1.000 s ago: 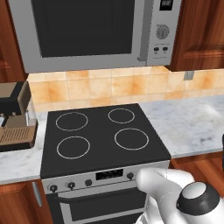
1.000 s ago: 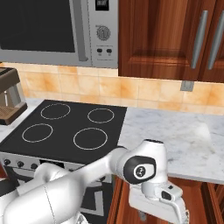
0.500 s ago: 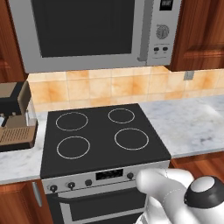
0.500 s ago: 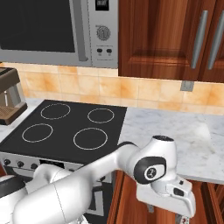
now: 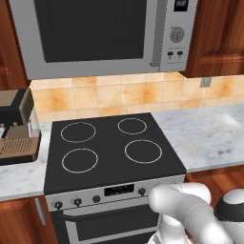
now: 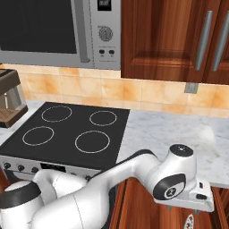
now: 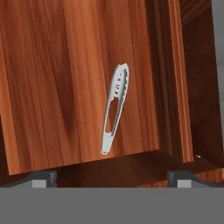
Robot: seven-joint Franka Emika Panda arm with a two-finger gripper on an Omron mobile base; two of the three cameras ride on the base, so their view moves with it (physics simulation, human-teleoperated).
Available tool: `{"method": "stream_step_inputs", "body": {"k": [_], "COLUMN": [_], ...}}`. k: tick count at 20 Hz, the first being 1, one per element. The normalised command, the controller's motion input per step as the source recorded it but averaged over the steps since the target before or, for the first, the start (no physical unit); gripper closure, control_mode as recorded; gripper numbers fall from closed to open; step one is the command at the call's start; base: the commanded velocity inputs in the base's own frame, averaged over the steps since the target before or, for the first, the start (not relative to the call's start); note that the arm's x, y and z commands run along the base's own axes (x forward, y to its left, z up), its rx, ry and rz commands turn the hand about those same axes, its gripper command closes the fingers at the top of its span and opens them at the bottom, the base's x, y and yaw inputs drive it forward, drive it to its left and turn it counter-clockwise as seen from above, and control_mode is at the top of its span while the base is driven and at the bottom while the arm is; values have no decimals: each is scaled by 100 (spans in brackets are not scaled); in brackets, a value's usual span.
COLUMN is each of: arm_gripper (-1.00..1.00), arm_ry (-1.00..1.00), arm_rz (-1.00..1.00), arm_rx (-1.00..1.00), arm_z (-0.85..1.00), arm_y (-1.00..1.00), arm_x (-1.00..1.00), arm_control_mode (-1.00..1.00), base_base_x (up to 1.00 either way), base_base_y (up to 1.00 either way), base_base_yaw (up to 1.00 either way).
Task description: Take the tongs from the drawer on the right and place them on the dining counter next to the tray containing the hot dog.
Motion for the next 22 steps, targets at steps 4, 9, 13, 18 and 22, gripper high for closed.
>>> {"method": "stream_step_inputs", "body": {"k": [4,9,13,18,22], "arm_gripper": [-100,-100,-100,-100,-100], "arm_ry": [3,2,0,0,-2], "arm_rz": [5,0,1,3,0], "arm_rx": [-2,0,0,3,4], "arm_z": [-10,-19,-7,-16,-11], "arm_y": [-8,-6,-6,0,12], "arm_x": [3,3,1,4,19], "arm_control_mode": [-100,-100,-100,-100,-100], "base_base_x": [0,0,0,0,0], "base_base_y": [0,0,0,0,0], "base_base_yaw": [0,0,0,0,0]}}
